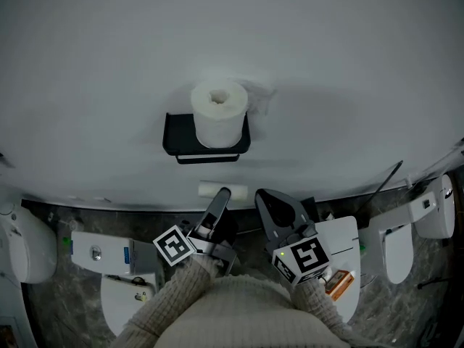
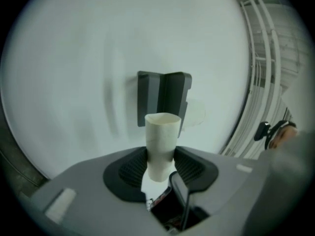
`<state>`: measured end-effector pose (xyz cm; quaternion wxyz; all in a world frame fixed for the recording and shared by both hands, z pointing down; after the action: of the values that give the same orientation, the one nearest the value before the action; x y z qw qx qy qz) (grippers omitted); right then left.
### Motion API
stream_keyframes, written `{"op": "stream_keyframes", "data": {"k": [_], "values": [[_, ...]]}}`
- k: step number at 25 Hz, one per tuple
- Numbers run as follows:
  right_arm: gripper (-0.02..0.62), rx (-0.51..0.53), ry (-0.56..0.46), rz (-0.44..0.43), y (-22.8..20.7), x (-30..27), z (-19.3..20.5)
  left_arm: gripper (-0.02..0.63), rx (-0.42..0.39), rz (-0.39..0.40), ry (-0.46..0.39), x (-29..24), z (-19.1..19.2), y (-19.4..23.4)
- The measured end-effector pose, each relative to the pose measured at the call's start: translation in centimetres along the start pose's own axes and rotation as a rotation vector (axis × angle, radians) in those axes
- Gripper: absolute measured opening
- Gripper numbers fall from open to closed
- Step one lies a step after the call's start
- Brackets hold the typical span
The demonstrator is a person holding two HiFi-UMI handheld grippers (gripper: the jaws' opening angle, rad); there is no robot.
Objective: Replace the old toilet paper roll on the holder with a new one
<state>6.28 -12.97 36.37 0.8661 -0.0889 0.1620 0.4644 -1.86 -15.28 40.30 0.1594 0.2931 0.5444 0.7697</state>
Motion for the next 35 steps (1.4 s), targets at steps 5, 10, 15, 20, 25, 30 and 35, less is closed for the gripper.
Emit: {"op": "stream_keyframes", "data": {"k": [5, 10, 15, 20, 25, 30, 35], "values": [[0.002, 0.046, -0.028, -0.056, 1.1, -1.2, -2.4, 0.167, -0.018, -0.007, -0.072, 2.3, -1.3, -0.6], [0.035, 0.091, -0.097, -0.111, 1.6, -1.8, -5.6, 0.167, -0.044, -0.016, -0.098, 3.5, -1.8, -1.0], [0.085, 0.120, -0.143, -0.136, 1.7, -2.3, -8.2, 0.167, -0.043, -0.013, -0.107, 3.8, -1.8, -1.1], [0.194, 0.100, -0.181, -0.155, 0.9, -3.2, -10.1, 0.167, -0.039, -0.010, -0.110, 3.5, -2.0, -0.9], [0.293, 0.073, -0.208, -0.132, 0.0, -4.1, -11.2, 0.167, -0.035, -0.015, -0.121, 3.5, -2.1, -0.6], [0.351, 0.068, -0.220, -0.117, -0.9, -5.0, -12.4, 0.167, -0.037, -0.015, -0.136, 3.6, -2.6, -0.5], [0.380, 0.078, -0.230, -0.128, -0.7, -5.6, -13.4, 0.167, -0.048, -0.015, -0.145, 3.7, -2.9, -0.7]]}}
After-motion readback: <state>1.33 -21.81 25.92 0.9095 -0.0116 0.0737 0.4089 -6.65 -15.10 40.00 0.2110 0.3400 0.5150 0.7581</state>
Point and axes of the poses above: the fingertips, and each gripper's own axes: x backward along the fingers, y to its left, z out of its underside, the point moved 1 cm from there along x, backward along the fingers, and after that the axes turned 15 degrees about y, right-handed, at the moved point
